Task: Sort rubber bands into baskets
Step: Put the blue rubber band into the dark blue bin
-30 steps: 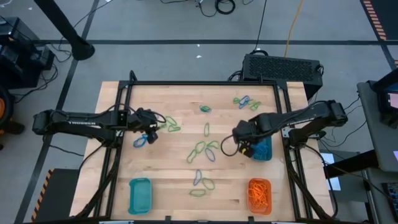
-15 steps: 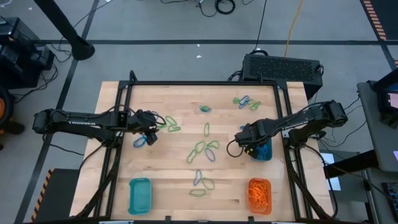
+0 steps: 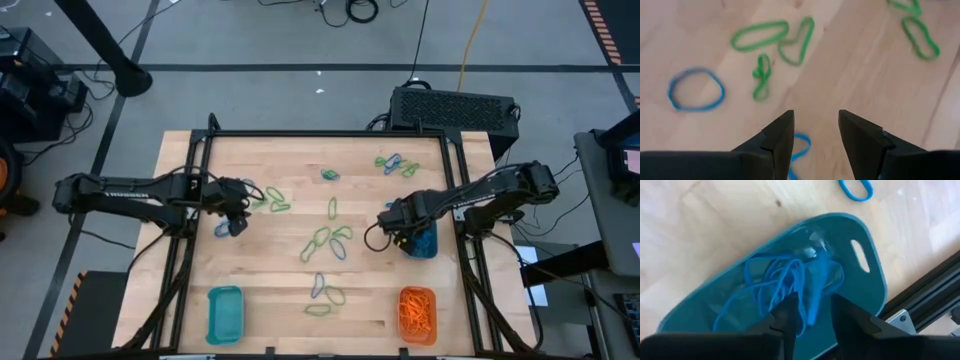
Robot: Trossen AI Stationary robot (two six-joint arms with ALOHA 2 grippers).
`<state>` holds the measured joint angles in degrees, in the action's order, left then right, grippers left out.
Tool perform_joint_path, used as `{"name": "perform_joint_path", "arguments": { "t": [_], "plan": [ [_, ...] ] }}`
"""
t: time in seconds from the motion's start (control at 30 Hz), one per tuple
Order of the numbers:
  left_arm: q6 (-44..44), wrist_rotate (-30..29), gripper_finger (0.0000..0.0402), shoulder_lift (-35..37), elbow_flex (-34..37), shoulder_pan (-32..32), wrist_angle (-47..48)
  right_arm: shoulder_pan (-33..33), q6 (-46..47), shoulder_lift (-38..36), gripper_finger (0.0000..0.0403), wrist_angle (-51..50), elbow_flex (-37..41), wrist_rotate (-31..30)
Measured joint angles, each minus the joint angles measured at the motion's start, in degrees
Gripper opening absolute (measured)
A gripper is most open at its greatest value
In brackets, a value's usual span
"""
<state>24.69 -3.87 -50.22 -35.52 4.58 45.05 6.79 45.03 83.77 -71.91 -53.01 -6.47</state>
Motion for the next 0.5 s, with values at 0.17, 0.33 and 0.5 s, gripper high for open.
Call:
{"name": "perform_joint_path", "arguments": {
  "t": [0.17,0.33,0.5],
  "plan": [
    [6.4,0.4,0.0162,-0.8,-0.1,-3.8,5.3,0.0,-1.2,0.0,0.0116,-1.3,-3.6,2.0],
    [11.3,-0.7,0.0162,-4.0,-0.1,-6.8,8.4,0.1,-2.9,0.0,0.0111,0.2,-9.2,1.8],
    [12.2,-4.9,0.0162,-9.9,0.7,-8.2,8.2,0.4,-5.7,0.0,0.0109,9.4,-13.0,1.5]
  ]
}}
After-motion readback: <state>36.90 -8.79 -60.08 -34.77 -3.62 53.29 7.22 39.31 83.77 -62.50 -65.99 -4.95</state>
